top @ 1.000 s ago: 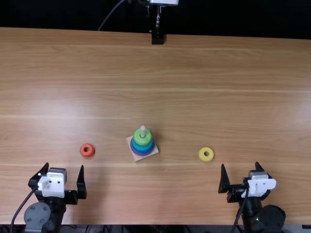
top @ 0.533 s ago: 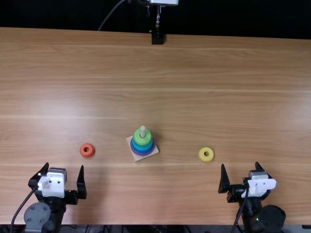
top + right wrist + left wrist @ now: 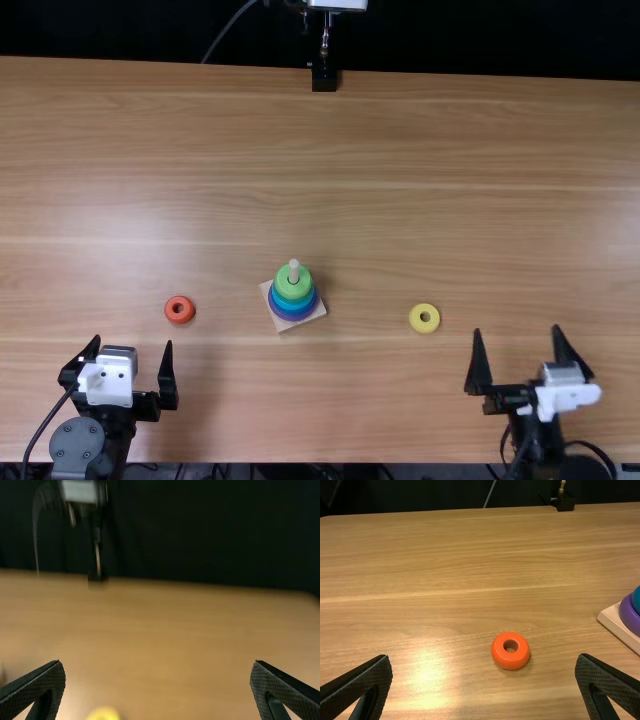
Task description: Build the Hanoi tower: stack the rings onto the peg from bottom to top in this color order: purple, dark blue, light blue, dark green, light green, yellow, orange.
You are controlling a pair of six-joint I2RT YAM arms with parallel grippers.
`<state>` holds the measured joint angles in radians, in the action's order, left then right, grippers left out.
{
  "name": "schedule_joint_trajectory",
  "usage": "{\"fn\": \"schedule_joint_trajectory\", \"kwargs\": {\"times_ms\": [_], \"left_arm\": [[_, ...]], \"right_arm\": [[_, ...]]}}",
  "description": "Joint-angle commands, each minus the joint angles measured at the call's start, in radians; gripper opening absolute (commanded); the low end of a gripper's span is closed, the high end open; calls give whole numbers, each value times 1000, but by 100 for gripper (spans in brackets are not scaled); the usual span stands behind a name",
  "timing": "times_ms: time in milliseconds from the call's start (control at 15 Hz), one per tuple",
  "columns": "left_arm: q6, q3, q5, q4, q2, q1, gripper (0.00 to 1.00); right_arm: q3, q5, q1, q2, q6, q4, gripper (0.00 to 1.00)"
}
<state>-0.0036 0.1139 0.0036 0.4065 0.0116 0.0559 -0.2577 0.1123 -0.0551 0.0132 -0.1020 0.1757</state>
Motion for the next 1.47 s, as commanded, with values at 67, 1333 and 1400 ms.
{"fn": "schedule_joint_trajectory", "kwargs": {"times_ms": [67,1333,1400], "left_arm": [[2,-114,0,48,-12,-11,100],[2,-114,0,48,-12,-11,100],[2,-114,0,48,-12,-11,100]], "right_arm": [[-140,-17,47,119,19,-29,100],[-637,-94,232,1295,316,453,100],[-647,-92,236,1344,293,453,100]]}}
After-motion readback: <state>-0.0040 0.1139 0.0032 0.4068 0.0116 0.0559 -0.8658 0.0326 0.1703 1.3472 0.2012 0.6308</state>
